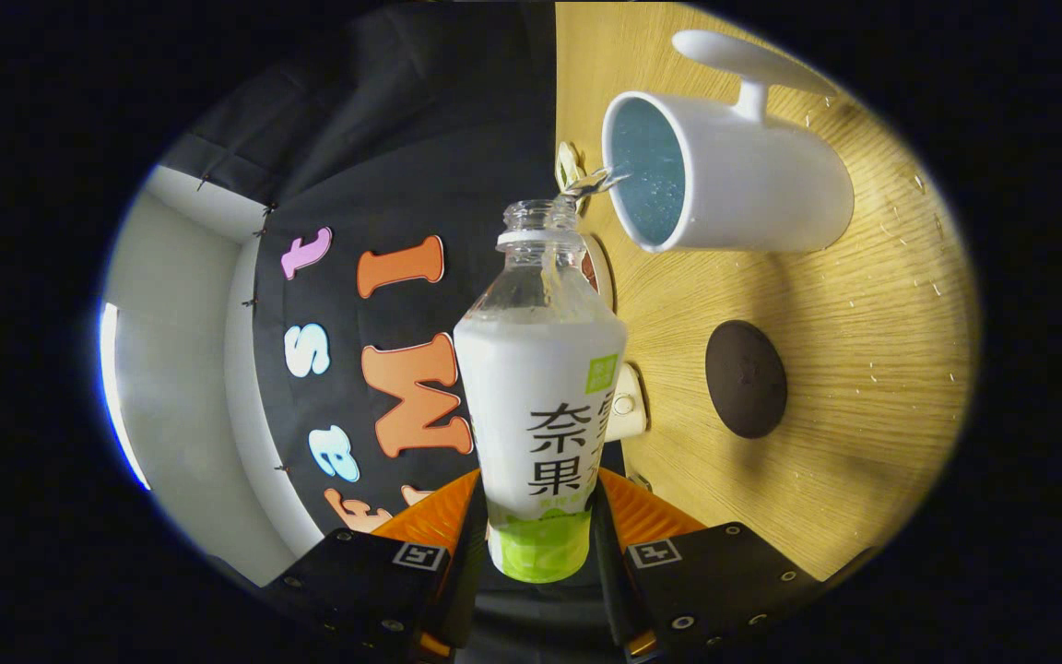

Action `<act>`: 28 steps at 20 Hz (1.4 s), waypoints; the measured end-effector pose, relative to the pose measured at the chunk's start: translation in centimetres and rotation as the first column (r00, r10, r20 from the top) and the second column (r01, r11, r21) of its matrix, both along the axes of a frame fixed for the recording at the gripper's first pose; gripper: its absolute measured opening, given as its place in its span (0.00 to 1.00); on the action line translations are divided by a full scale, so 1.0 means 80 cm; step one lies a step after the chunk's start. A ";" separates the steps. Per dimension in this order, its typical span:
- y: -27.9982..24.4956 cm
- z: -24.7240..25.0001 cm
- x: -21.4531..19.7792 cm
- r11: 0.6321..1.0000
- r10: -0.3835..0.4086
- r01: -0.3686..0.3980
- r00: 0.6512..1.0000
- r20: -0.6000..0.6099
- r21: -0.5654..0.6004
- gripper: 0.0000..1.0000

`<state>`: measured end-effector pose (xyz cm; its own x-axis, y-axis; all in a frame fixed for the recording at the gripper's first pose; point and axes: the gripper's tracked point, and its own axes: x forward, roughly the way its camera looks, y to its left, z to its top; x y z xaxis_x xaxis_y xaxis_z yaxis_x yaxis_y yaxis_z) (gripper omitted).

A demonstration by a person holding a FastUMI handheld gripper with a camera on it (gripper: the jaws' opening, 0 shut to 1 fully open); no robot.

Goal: Take the bottle from table, then pour the juice into the cup, finally place the bottle on the coaster

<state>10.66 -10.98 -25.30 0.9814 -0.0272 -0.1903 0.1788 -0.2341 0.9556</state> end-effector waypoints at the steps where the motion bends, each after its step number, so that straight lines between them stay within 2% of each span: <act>1: -0.002 0.000 0.000 1.000 -0.005 0.005 1.000 -0.002 0.005 0.57; 15: -0.017 0.003 -0.014 0.995 -0.062 0.061 0.998 0.015 0.074 0.57; 28: -0.013 0.006 -0.007 0.982 -0.096 0.091 0.995 0.021 0.165 0.57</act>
